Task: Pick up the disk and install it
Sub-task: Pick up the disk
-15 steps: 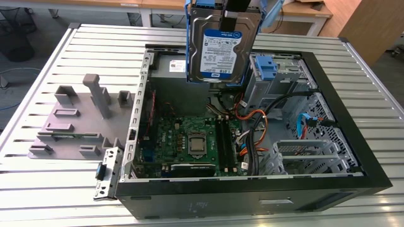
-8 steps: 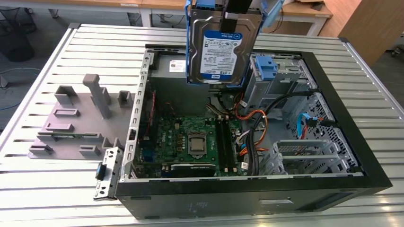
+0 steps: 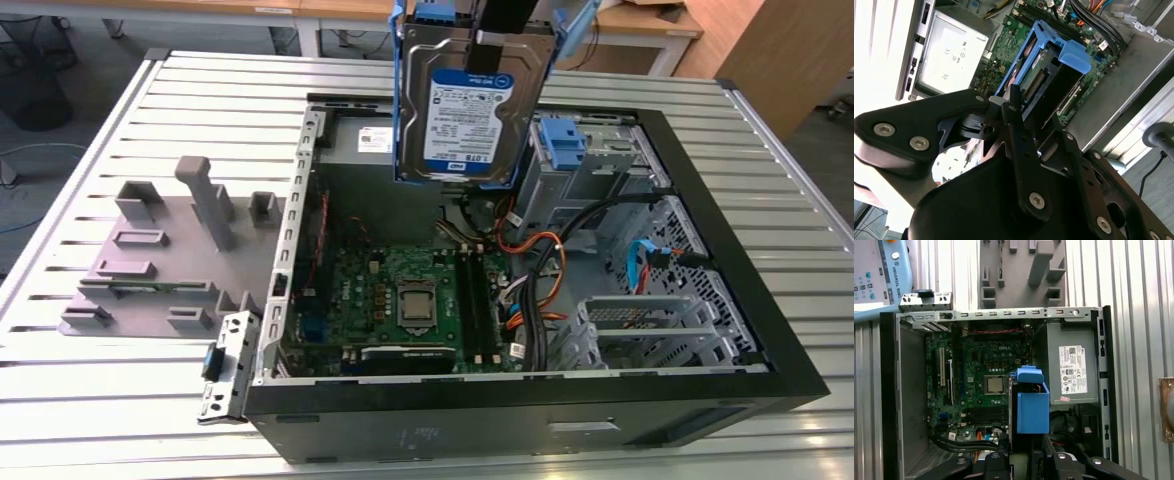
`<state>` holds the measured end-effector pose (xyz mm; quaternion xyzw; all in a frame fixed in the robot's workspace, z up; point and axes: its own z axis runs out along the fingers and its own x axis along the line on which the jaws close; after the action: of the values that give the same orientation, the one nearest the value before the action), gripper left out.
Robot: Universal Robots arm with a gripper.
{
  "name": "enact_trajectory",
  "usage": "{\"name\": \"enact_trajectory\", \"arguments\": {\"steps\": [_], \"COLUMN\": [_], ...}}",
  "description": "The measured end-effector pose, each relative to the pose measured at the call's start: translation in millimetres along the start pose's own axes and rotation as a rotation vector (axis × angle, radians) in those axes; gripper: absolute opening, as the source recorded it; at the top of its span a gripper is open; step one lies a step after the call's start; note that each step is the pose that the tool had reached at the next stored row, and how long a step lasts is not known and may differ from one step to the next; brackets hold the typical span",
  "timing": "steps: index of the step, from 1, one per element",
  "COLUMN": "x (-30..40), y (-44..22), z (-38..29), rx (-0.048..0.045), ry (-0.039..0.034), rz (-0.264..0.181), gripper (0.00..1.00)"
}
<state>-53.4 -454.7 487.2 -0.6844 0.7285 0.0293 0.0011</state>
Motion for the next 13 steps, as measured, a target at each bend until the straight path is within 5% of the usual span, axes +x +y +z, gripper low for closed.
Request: {"name": "enact_trajectory", "arguments": {"steps": [13], "x": [6.0], "y": [-0.4], "z": [-0.2], "rx": [0.0000], "ry": [0.0000], "rz": [0.000], "gripper": [0.35]}}
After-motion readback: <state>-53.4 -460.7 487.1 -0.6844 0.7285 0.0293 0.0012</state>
